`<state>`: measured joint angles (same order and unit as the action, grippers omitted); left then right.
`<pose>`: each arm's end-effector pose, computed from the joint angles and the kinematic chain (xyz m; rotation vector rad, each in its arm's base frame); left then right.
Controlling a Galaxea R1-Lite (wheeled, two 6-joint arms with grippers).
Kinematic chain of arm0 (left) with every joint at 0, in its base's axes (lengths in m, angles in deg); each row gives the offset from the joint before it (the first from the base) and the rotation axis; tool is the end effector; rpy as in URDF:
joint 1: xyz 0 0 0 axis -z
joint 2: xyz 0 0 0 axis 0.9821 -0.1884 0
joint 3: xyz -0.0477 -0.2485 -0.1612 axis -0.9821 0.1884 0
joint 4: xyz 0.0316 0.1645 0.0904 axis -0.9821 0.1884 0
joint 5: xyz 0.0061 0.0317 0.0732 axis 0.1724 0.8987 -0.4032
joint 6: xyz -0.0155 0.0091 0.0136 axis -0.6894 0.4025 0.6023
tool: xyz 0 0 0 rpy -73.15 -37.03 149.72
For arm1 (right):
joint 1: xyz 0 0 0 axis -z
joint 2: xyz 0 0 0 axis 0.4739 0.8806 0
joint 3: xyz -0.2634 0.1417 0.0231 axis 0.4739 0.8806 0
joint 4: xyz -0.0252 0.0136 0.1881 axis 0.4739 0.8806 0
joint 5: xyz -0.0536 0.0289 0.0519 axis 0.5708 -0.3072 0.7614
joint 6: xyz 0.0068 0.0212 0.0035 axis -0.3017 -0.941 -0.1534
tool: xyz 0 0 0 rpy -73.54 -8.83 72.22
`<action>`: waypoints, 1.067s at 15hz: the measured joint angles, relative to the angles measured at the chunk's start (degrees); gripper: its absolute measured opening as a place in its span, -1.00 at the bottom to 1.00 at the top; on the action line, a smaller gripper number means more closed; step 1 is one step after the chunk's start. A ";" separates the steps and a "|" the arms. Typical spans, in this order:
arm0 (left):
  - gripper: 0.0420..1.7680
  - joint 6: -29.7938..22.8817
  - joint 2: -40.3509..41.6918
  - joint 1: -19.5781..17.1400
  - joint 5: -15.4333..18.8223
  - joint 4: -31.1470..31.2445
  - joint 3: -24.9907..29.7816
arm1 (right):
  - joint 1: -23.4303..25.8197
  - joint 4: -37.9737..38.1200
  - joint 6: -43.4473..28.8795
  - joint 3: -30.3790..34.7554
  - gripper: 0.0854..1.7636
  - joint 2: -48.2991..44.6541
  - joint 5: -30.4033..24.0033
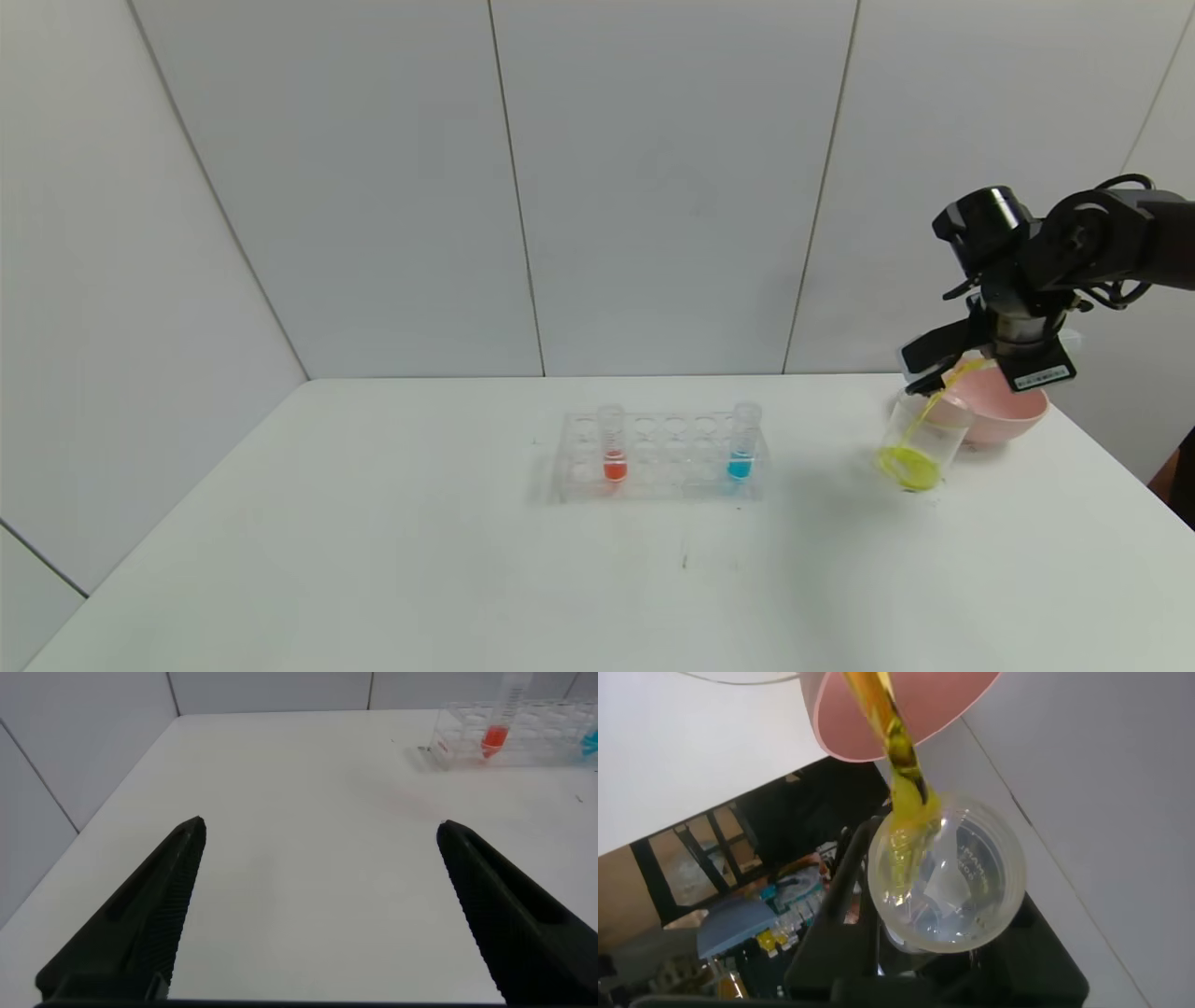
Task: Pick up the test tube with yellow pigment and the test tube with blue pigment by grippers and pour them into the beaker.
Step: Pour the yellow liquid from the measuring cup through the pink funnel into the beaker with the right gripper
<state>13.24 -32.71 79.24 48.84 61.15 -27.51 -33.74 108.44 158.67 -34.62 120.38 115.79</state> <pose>-0.0225 0.0000 0.0757 -0.0044 0.0023 -0.0017 0.4125 0.0250 0.2094 -1.7981 1.1827 0.3031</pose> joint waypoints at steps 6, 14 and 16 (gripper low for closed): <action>1.00 0.00 0.00 0.00 0.00 0.00 0.00 | -1.49 -1.87 4.01 0.00 -0.39 0.46 3.86; 1.00 0.00 0.00 0.00 0.00 0.00 0.00 | -0.88 -1.32 3.99 0.22 -0.39 -0.50 2.90; 1.00 0.02 0.00 0.00 0.00 0.00 0.00 | 0.68 -1.32 3.22 0.23 -0.39 -1.63 -4.38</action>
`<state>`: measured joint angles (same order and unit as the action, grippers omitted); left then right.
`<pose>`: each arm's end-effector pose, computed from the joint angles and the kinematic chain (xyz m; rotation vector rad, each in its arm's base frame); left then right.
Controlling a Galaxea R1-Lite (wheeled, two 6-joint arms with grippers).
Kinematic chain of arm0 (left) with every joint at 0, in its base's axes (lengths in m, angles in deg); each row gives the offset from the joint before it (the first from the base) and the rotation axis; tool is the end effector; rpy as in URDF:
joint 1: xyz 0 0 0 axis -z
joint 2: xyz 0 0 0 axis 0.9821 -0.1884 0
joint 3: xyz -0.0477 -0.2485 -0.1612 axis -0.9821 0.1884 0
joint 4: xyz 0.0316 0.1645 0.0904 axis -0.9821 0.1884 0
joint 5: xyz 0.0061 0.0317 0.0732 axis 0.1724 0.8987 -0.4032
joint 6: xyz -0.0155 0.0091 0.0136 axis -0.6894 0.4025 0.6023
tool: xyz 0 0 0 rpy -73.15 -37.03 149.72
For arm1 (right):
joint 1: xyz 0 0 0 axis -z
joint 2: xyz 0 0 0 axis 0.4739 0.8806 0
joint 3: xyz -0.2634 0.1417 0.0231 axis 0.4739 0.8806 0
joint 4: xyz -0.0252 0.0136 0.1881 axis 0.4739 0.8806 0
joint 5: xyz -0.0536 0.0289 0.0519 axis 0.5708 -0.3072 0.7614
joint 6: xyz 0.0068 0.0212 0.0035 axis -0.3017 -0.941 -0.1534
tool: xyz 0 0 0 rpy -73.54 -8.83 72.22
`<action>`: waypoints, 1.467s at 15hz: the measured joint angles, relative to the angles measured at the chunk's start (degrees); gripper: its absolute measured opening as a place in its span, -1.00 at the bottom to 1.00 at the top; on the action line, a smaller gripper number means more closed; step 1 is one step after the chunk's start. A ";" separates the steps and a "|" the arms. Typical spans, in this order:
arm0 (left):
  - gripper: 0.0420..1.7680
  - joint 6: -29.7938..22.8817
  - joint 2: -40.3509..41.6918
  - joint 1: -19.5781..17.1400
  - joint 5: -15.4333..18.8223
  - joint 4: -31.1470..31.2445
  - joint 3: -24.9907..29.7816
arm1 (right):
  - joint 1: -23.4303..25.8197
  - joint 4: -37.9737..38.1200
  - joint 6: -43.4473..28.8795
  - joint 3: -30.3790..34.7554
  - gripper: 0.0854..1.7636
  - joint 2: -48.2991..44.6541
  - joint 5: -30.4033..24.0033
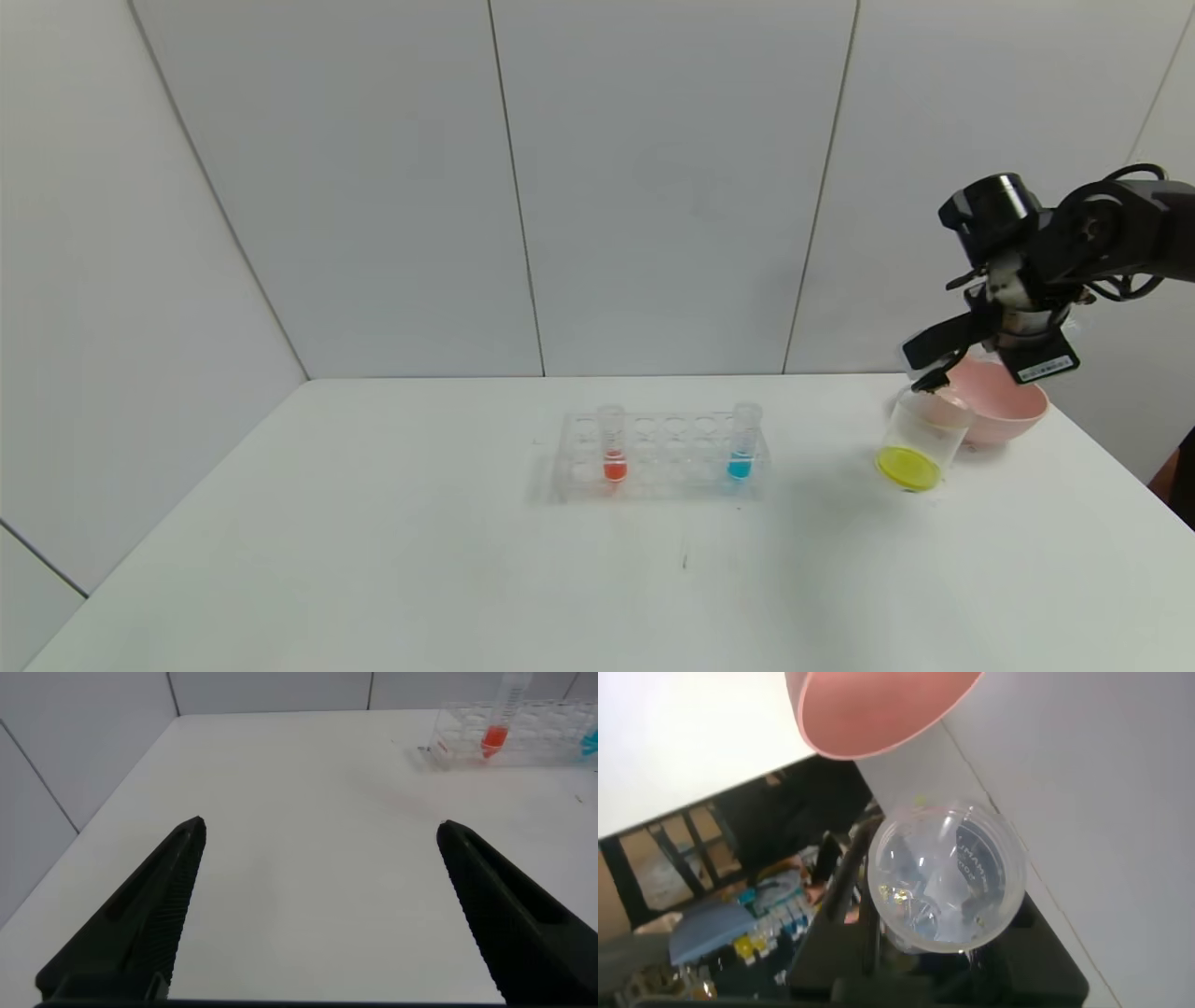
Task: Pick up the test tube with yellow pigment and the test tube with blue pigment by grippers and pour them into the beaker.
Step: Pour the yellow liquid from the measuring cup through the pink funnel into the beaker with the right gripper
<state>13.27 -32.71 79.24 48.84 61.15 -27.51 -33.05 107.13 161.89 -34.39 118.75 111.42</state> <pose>-0.0225 0.0000 0.0757 -0.0038 0.0023 -0.0017 0.4088 0.0211 0.2206 -1.8104 1.1030 0.3527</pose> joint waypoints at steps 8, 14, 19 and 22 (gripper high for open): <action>1.00 -0.02 0.00 0.00 0.00 0.00 0.00 | 7.22 1.21 -22.42 0.27 -0.39 -4.43 -41.45; 1.00 -0.02 0.00 0.00 0.00 0.00 0.00 | 9.25 0.80 -47.95 1.45 -0.39 -7.02 -69.02; 1.00 -0.02 0.00 -0.02 0.00 0.00 0.00 | 11.48 -10.92 -59.72 10.24 -0.39 -12.04 -75.37; 1.00 -0.02 0.00 0.00 0.00 0.00 0.00 | 12.73 -29.64 -67.35 22.65 -0.39 -15.59 -75.59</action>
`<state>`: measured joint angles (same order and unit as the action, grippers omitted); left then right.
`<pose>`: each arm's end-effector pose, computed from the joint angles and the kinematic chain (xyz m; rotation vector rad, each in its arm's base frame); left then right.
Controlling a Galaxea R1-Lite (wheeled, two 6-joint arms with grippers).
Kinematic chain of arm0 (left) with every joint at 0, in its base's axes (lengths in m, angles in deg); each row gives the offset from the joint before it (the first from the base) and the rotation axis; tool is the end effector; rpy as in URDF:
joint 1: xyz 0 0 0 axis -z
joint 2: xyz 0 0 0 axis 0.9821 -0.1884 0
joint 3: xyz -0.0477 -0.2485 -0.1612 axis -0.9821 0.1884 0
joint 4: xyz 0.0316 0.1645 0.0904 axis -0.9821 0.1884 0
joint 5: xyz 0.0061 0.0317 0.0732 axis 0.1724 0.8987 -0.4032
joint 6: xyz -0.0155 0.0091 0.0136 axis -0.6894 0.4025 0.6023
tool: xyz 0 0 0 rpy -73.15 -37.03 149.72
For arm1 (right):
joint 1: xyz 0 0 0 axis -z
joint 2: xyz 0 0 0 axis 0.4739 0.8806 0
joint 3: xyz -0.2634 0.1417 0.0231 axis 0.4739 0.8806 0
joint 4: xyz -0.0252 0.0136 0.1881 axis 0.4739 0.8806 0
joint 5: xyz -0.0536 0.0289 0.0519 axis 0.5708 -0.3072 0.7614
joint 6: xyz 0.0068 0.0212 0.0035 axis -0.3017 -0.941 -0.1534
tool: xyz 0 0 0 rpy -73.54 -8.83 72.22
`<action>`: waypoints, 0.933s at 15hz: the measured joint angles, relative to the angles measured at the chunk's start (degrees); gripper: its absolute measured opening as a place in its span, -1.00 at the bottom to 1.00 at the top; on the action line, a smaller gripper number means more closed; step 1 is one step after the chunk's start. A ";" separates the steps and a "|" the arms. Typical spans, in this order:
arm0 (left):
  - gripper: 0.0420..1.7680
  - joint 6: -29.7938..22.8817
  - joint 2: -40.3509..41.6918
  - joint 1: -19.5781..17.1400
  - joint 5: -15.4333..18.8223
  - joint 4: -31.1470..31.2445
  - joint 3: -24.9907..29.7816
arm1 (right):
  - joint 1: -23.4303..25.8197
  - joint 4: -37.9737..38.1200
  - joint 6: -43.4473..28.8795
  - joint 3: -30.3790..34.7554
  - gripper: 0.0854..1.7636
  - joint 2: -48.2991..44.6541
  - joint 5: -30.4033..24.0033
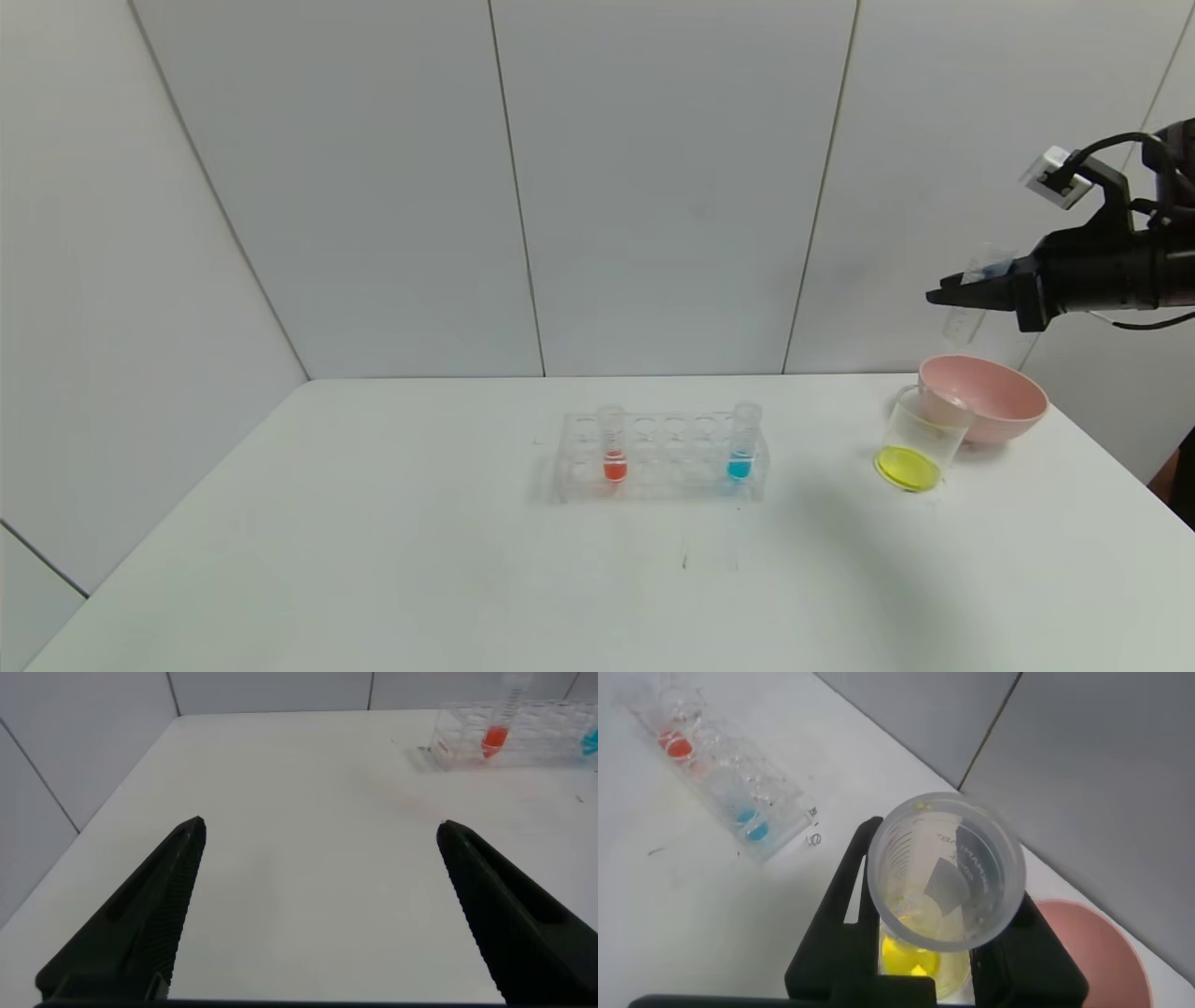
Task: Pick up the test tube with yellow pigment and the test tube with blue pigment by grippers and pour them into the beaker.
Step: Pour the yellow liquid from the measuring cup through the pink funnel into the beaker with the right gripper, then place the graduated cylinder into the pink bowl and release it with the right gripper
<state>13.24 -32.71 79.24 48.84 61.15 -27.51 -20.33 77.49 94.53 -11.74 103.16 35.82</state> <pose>-0.0225 0.0000 0.0757 -0.0044 0.0023 -0.0017 0.3625 -0.0359 0.2623 -0.2486 0.3266 0.6525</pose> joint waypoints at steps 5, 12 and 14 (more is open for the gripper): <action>1.00 0.02 0.00 0.00 0.00 0.00 0.00 | 2.93 -18.31 -7.38 17.59 -0.39 -5.94 -0.24; 1.00 0.00 0.00 0.00 0.00 0.00 0.00 | 8.24 -22.03 -7.73 24.06 -0.39 -7.80 -0.35; 1.00 0.00 0.00 0.00 0.00 0.00 0.00 | 9.29 -22.11 -7.73 23.84 -0.39 -7.12 -0.29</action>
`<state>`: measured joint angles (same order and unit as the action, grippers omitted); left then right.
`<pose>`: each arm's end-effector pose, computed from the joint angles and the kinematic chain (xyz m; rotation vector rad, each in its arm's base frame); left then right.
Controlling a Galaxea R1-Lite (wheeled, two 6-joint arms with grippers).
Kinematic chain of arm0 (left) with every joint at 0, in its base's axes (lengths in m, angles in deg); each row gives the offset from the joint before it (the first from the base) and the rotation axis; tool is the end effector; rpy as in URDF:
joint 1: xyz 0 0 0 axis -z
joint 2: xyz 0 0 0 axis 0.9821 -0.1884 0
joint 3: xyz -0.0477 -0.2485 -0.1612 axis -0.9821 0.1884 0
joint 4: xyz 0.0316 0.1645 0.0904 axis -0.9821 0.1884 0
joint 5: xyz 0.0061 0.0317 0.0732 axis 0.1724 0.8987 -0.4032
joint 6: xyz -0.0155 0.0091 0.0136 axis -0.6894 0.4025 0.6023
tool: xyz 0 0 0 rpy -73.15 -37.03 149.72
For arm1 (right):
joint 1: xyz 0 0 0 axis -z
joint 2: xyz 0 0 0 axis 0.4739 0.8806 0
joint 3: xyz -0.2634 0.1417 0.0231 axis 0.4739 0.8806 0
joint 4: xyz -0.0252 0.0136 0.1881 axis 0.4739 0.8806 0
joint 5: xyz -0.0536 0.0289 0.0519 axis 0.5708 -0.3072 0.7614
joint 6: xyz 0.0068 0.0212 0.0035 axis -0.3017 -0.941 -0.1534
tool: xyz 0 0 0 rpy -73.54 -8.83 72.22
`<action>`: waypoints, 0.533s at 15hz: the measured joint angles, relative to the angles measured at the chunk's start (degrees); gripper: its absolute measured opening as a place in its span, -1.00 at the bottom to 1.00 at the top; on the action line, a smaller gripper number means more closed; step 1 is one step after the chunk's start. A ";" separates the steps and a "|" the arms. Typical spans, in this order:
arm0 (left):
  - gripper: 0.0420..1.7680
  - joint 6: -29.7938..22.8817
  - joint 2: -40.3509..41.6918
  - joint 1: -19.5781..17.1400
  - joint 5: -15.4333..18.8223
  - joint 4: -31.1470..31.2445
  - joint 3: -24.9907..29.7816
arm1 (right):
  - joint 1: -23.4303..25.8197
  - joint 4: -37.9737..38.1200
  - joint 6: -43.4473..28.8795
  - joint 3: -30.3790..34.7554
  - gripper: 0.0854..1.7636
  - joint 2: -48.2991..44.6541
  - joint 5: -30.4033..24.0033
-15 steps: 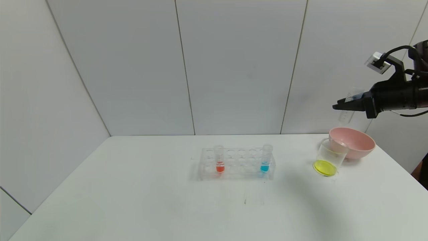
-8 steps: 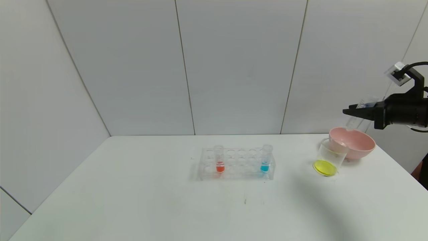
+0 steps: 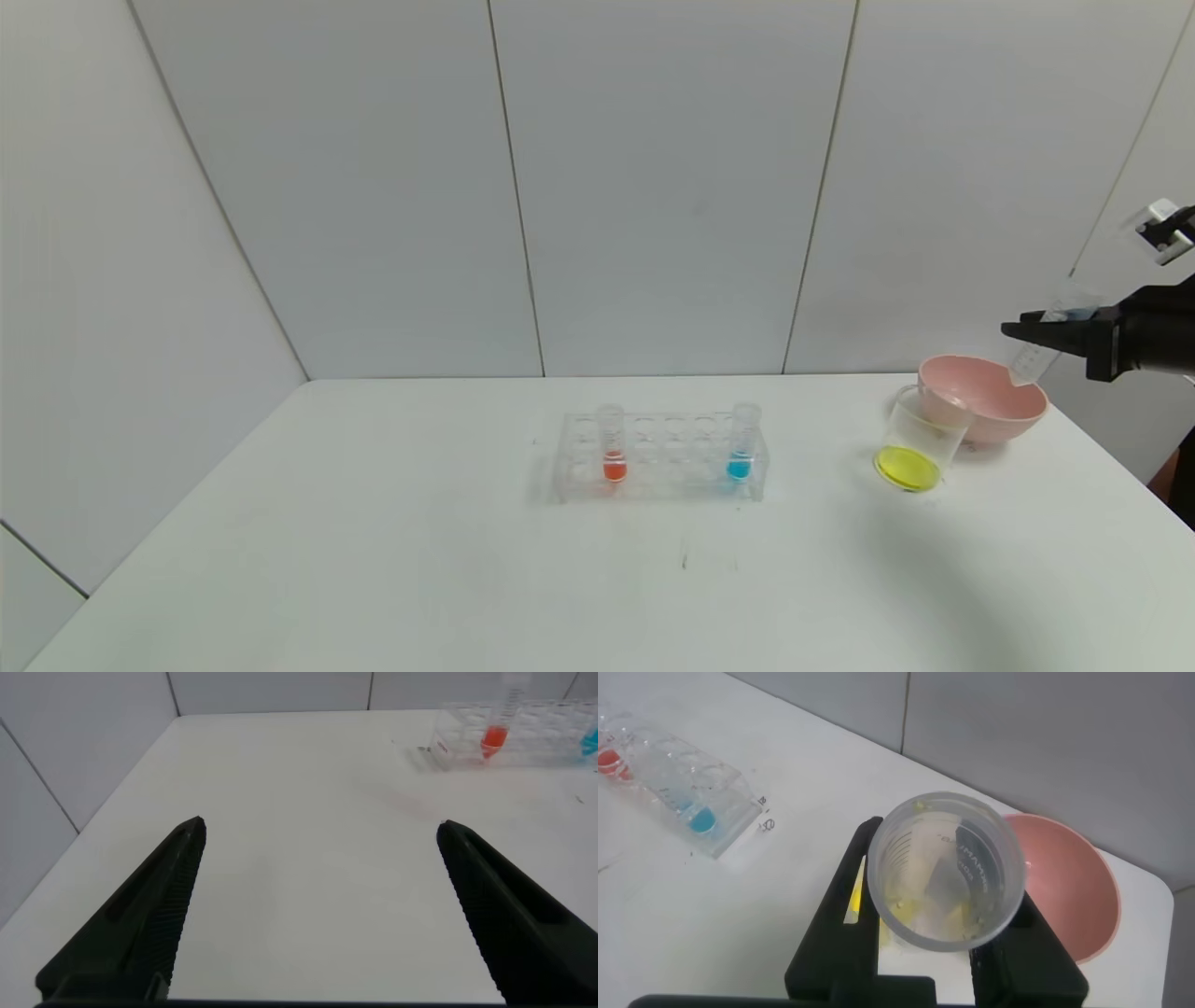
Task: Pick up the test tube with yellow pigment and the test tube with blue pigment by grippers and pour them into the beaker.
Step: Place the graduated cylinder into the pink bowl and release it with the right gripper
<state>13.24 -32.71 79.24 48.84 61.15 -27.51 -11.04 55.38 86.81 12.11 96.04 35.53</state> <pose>-0.0225 0.0000 0.0757 -0.0044 0.0023 -0.0017 0.3203 -0.0840 0.2242 -0.1354 0.2920 0.4617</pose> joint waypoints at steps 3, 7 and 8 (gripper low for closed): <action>1.00 0.00 0.00 0.00 0.00 0.00 0.00 | 1.38 -1.30 -0.43 -0.52 -0.39 1.77 0.30; 1.00 0.00 0.00 0.00 0.02 0.00 0.00 | 1.99 -11.68 -7.94 -1.51 -0.39 5.83 6.22; 1.00 0.00 0.00 0.00 0.00 0.00 0.00 | 1.95 -13.92 -8.79 -1.85 -0.39 7.39 7.63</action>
<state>13.24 -32.71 79.24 48.84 61.15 -27.51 -9.09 41.46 78.02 10.25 103.42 43.16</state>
